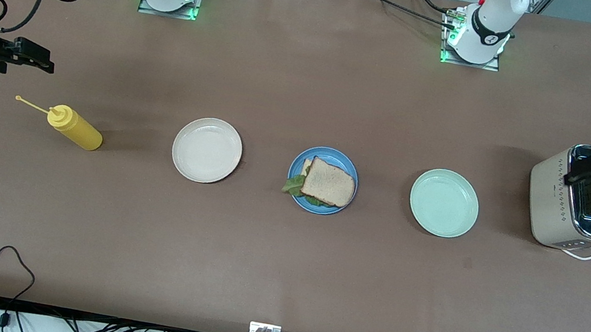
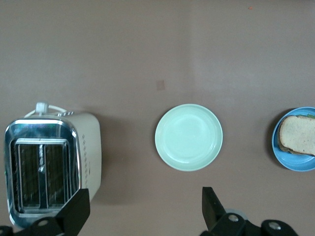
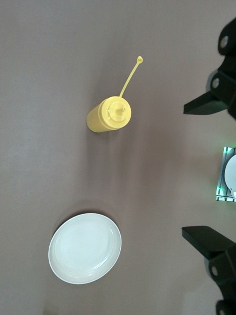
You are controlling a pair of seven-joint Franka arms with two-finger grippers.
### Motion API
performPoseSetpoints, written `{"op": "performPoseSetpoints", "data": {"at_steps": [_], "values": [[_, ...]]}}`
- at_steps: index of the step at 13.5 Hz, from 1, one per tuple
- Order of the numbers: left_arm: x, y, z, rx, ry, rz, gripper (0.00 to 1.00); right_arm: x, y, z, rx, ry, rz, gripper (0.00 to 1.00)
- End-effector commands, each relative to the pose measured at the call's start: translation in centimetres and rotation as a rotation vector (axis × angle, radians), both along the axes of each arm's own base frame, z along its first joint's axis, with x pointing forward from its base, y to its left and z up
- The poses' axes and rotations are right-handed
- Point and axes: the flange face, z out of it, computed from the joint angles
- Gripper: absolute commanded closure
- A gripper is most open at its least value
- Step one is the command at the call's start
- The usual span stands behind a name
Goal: Make sandwich in blue plate with both arms
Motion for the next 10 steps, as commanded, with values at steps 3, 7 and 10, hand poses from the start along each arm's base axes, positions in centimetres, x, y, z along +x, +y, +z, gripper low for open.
{"op": "performPoseSetpoints", "data": {"at_steps": [3,7,10], "values": [[-5.1,-1.8,-1.0,0.007,0.016,0.016,0.00,-1.1,0.4,0.5,-0.030,0.005,-0.053,0.00],[-5.9,-2.2,-1.5,0.009,0.030,0.015,0.00,-1.2,0.3,0.3,-0.030,0.008,-0.056,0.00],[-6.0,-1.9,-1.5,0.008,0.033,0.016,0.00,-1.0,0.0,0.4,-0.029,0.004,-0.063,0.00]]}}
